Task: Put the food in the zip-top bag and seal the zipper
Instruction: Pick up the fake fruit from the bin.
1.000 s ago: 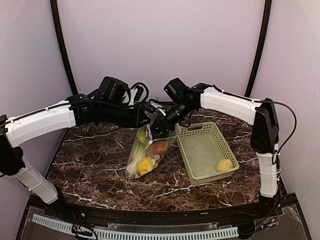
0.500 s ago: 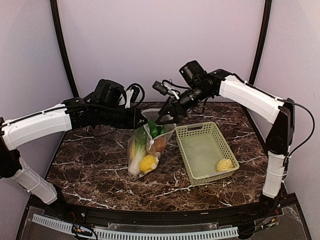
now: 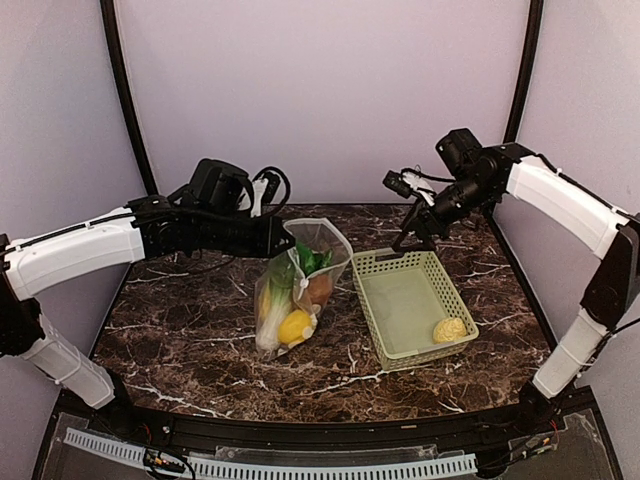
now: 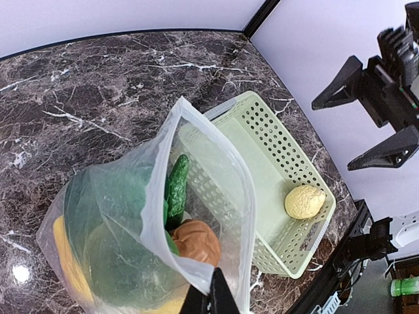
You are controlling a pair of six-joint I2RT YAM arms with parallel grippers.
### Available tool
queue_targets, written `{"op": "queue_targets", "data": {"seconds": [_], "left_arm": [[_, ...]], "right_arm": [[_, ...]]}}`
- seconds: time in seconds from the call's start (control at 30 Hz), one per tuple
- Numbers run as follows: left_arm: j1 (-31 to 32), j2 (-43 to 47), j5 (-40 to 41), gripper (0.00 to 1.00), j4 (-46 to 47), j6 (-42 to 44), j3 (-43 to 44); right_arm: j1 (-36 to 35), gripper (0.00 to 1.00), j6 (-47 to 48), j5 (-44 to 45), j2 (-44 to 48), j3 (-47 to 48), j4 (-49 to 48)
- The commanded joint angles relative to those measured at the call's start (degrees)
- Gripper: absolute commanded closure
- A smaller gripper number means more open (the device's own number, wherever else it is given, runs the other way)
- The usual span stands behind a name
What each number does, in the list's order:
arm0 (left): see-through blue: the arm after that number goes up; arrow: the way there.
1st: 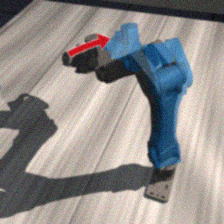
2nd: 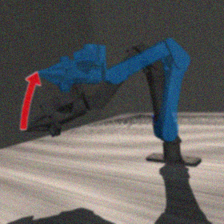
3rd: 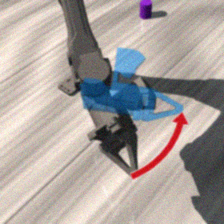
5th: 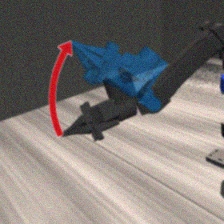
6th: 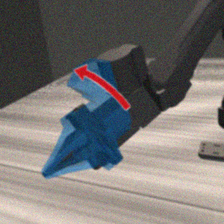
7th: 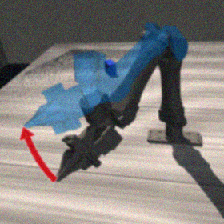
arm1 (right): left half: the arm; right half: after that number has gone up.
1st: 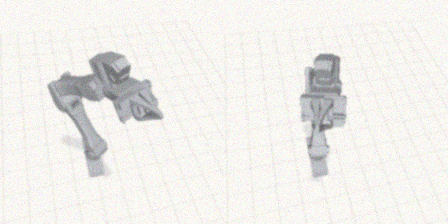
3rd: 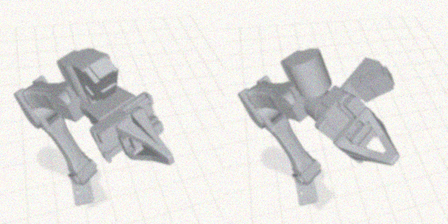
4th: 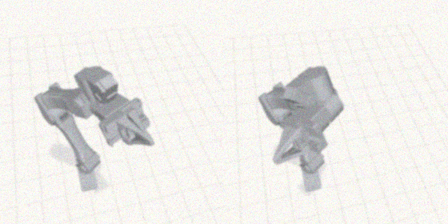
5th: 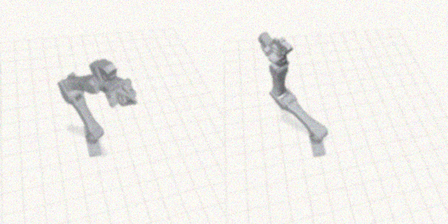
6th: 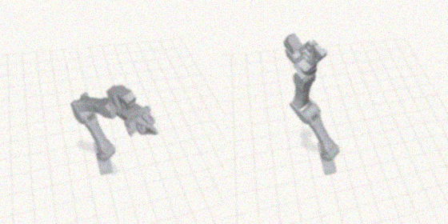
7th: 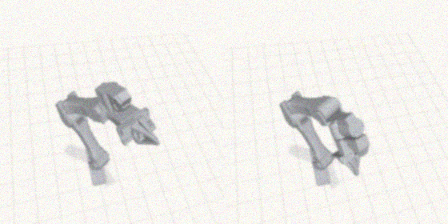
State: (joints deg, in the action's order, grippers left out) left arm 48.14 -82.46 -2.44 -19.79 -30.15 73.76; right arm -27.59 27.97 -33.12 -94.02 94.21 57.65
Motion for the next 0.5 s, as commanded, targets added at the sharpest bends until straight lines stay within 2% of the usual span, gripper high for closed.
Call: {"op": "queue_targets", "data": {"seconds": [0.0, 0.27, 0.47], "left_arm": [[-0.3, -0.5, -0.9, 0.99, 2.4, 0.9, 0.8], [-0.2, -2.3, -2.1, 0.99, 2.1, 0.8, 2.2], [-0.2, -3.2, -1.9, 0.99, 1.2, 1.4, 3.5]], "right_arm": [[1.1, 0.18, 7.7, 7.6, 5.4, -6.4, 5.3], [1.7, 0.20, 14.8, 13.3, 9.6, -18.6, 10.3], [1.8, 0.29, 22.2, 19.2, 10.3, -23.8, 16.2]]}}
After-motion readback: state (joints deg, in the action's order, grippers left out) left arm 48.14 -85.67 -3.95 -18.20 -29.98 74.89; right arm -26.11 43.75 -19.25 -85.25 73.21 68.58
